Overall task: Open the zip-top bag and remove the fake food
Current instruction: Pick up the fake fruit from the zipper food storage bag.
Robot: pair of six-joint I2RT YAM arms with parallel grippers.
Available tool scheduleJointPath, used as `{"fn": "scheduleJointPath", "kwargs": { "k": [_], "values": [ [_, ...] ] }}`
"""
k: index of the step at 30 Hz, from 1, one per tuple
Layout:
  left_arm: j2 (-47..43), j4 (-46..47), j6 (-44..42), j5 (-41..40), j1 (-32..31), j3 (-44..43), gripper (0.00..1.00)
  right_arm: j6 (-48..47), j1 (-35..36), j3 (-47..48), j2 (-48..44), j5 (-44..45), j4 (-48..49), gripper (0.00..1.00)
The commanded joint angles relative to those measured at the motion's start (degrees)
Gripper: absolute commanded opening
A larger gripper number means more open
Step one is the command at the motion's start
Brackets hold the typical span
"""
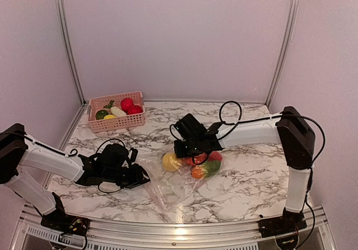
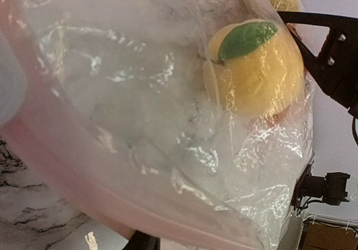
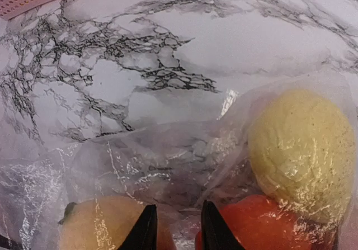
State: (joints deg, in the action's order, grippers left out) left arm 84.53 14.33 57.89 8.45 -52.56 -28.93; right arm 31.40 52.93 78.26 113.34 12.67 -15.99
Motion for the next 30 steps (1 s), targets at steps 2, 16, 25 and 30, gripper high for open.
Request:
{"fn": "scheduleJointPath", "kwargs": {
  "k": [2,16,25,30],
  "values": [
    [-1.37,0.70,-0.25,-1.11,0.23,-0.33,0.30,1.34,2.04,-3.09,-0.38,0.01,-5.99,0.26],
    [-2.11,0.61,-0.80,-0.82,0.22,-0.03,0.31,1.80,3.48,-2.35,-5.03,1.95,-7.21,0.29],
    [-2.79,0.61,-0.94,-0.63,0.22,0.04,0.31,1.03,5.62,0.91,-8.87,1.94,-8.51,0.36],
    [-2.71,0.61,-1.08,-0.54,0.22,-0.07,0.31,1.41,6.49,1.60,-7.35,-0.15,-7.62,0.36]
  ]
}}
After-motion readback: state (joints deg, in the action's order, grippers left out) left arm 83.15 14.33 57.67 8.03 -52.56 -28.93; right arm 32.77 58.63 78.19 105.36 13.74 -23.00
